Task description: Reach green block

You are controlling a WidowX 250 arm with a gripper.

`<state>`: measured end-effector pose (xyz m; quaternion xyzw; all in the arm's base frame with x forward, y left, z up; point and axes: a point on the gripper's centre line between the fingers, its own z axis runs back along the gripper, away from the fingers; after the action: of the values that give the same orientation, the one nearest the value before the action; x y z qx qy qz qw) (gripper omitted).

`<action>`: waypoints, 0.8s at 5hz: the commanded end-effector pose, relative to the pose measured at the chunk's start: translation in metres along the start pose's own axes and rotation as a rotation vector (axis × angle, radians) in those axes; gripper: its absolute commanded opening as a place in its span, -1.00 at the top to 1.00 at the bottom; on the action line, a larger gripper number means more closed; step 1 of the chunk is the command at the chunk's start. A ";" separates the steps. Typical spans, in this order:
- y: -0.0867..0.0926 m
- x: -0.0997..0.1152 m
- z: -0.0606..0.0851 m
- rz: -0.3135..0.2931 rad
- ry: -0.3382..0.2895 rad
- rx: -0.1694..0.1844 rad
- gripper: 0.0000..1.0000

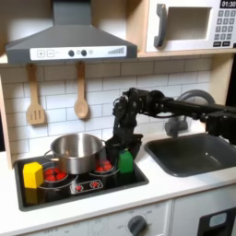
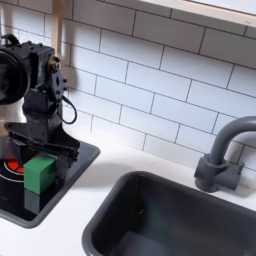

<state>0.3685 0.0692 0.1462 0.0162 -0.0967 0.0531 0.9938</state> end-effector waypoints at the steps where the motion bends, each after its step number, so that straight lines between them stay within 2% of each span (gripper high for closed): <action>1: -0.004 0.003 -0.012 -0.080 0.015 -0.011 -1.00; 2: -0.008 0.004 -0.012 -0.127 0.012 -0.023 -1.00; 4: -0.004 -0.001 -0.010 -0.161 0.015 -0.028 -1.00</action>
<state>0.3754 0.0613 0.1373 0.0089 -0.0936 -0.0305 0.9951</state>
